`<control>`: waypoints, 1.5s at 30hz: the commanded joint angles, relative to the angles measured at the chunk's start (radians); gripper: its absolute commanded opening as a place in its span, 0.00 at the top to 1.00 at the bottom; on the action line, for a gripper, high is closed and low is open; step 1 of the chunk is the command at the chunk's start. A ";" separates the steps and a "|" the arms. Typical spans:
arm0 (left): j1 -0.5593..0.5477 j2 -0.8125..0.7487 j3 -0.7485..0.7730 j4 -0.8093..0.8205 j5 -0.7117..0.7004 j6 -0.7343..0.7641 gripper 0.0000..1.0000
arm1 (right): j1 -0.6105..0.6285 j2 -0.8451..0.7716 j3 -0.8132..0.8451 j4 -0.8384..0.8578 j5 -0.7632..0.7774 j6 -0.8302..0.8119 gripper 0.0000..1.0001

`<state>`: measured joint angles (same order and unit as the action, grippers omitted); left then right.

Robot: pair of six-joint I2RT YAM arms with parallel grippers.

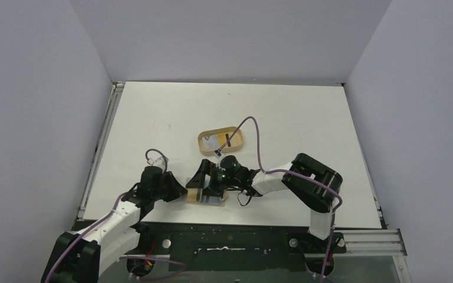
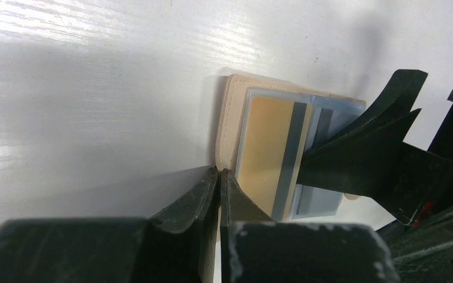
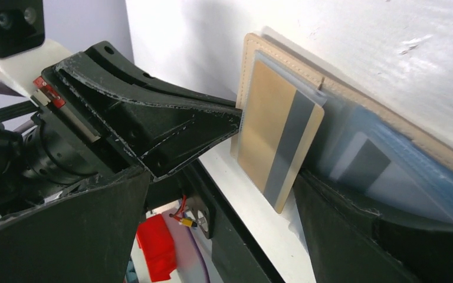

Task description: Take the credit cards out of the card holder

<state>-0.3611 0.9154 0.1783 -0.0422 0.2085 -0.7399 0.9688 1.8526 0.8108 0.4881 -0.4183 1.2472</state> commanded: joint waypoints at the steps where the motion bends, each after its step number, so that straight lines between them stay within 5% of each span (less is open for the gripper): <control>1: -0.006 -0.006 0.010 -0.039 -0.034 0.016 1.00 | 0.031 0.040 -0.033 0.249 -0.029 0.058 0.00; 12: -0.007 -0.030 0.004 -0.047 -0.034 0.014 1.00 | 0.082 0.069 0.083 0.033 0.001 -0.035 0.02; 22: -0.007 -0.042 0.001 -0.052 -0.032 0.012 1.00 | 0.082 0.067 0.119 0.025 0.019 -0.028 0.03; 45: -0.007 -0.020 0.009 -0.054 -0.035 0.014 1.00 | 0.027 -0.071 -0.058 0.269 0.026 -0.012 0.15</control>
<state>-0.3611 0.8814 0.1783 -0.0772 0.1654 -0.7292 1.0073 1.8526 0.7616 0.6563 -0.4076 1.2423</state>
